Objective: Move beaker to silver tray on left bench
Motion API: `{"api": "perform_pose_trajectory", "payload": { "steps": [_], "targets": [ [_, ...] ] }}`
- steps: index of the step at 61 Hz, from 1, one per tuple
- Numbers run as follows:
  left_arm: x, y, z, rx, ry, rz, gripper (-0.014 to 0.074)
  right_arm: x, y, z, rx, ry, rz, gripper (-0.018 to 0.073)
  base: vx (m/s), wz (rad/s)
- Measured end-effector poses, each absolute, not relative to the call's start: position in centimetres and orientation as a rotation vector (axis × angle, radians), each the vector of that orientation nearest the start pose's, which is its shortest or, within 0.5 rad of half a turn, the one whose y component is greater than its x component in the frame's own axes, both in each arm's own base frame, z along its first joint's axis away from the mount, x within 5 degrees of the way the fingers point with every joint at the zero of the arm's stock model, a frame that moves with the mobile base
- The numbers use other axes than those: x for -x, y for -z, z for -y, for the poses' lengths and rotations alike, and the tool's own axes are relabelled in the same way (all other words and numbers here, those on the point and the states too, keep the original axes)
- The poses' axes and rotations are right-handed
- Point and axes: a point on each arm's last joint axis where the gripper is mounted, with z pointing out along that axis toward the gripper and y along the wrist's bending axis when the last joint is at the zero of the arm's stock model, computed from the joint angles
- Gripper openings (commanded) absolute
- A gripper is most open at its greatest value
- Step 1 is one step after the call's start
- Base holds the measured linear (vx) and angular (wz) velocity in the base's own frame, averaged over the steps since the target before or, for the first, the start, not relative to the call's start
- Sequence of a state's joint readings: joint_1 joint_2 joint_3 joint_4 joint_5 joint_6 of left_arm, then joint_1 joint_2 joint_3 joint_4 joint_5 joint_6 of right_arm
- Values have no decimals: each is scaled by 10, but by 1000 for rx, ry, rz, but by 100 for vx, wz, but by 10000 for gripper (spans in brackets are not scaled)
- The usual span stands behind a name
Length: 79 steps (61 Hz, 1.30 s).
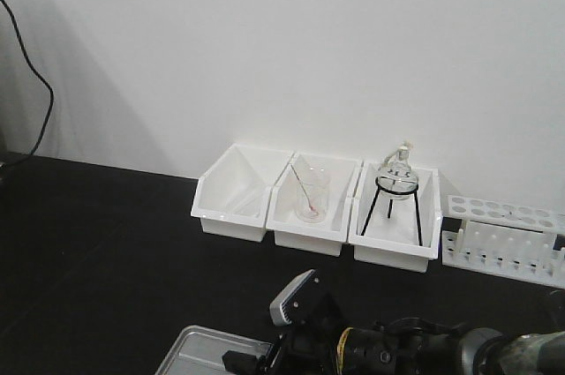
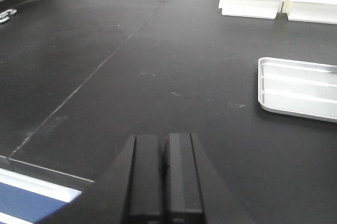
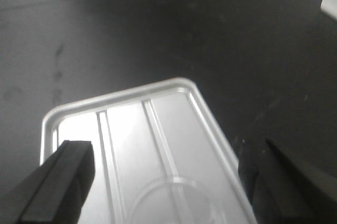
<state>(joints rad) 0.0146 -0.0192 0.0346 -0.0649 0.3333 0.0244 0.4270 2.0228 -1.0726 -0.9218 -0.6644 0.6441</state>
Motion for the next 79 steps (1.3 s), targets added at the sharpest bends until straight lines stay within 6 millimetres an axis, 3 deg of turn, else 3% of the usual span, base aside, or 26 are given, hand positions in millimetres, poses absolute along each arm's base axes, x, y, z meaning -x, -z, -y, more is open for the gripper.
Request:
{"api": "perform_pose_trajectory", "payload": {
  "steps": [4,14,20,31,42,52,79],
  "targets": [
    [-53,-173,1,32,35,-1831,1,-352,-169,-210,896,-680,-1746,574,0,0],
    [-53,-173,1,32,35,-1831,1,-332,-241,-205,900,-719,-1623,524,0,0],
    [-53,-173,1,32,35,-1831,1,-306,-295,-197,912,-761,-1551,475,0,0],
    [-53,-173,1,32,35,-1831,1,-256,-355,-179,1012,-749,-1485,363,0,0],
    [-53,-173,1,32,35,-1831,1,-223,-382,-165,1073,-720,-1463,260,0,0],
    [-53,-173,1,32,35,-1831,1,-208,-394,-159,1081,-724,-1438,183,0,0],
    [-53,-173,1,32,35,-1831,1,-203,-397,-158,1084,-725,-1427,152,0,0]
  ]
}}
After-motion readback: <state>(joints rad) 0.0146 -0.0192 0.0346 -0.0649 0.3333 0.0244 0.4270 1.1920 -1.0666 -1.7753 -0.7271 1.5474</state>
